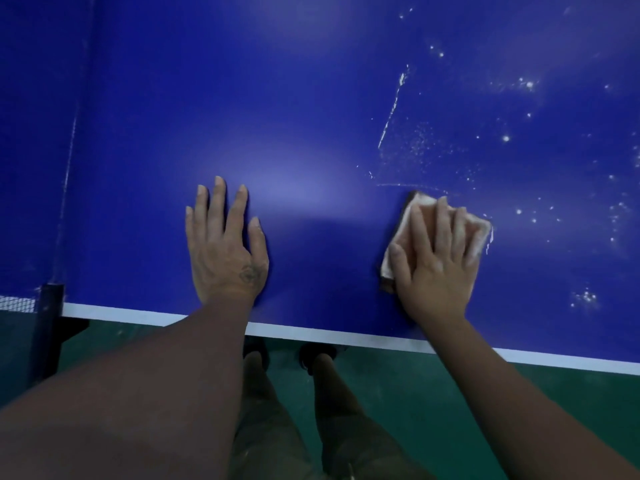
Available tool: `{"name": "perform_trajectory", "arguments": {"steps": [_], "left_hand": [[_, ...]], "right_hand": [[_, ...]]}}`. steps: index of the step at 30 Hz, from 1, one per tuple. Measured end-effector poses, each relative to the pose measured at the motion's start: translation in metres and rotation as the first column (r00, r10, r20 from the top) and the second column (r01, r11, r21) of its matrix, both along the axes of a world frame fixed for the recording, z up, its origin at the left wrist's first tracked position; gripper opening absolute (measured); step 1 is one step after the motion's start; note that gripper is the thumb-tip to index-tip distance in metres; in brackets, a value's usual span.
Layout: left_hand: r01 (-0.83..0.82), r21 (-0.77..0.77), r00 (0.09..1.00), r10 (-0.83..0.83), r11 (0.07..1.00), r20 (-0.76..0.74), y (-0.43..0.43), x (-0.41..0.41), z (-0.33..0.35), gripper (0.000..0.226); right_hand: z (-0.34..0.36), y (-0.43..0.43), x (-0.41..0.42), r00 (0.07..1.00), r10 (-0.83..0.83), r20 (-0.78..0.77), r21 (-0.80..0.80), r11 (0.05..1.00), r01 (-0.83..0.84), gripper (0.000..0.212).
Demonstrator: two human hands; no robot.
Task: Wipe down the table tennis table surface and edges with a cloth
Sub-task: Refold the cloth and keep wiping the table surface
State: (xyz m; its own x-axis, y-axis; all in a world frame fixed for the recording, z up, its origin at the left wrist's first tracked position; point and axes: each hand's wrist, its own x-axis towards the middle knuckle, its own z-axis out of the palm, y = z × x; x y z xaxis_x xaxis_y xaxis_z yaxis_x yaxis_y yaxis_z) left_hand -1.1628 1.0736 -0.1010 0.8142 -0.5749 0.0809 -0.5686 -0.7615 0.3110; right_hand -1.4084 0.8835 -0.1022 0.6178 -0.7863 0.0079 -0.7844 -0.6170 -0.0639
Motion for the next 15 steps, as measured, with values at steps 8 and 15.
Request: {"name": "perform_trajectory", "arguments": {"steps": [8, 15], "left_hand": [[0.004, -0.032, 1.0, -0.003, 0.999, 0.024, 0.001, 0.0, -0.004, 0.05], [-0.015, -0.004, 1.0, 0.015, 1.0, 0.003, -0.001, 0.0, -0.001, 0.051]], "right_hand": [[-0.002, 0.04, 0.119, 0.941, 0.314, 0.127, 0.09, 0.941, -0.326, 0.064], [-0.008, -0.049, 0.07, 0.956, 0.272, 0.114, -0.039, 0.962, -0.269, 0.063]]}}
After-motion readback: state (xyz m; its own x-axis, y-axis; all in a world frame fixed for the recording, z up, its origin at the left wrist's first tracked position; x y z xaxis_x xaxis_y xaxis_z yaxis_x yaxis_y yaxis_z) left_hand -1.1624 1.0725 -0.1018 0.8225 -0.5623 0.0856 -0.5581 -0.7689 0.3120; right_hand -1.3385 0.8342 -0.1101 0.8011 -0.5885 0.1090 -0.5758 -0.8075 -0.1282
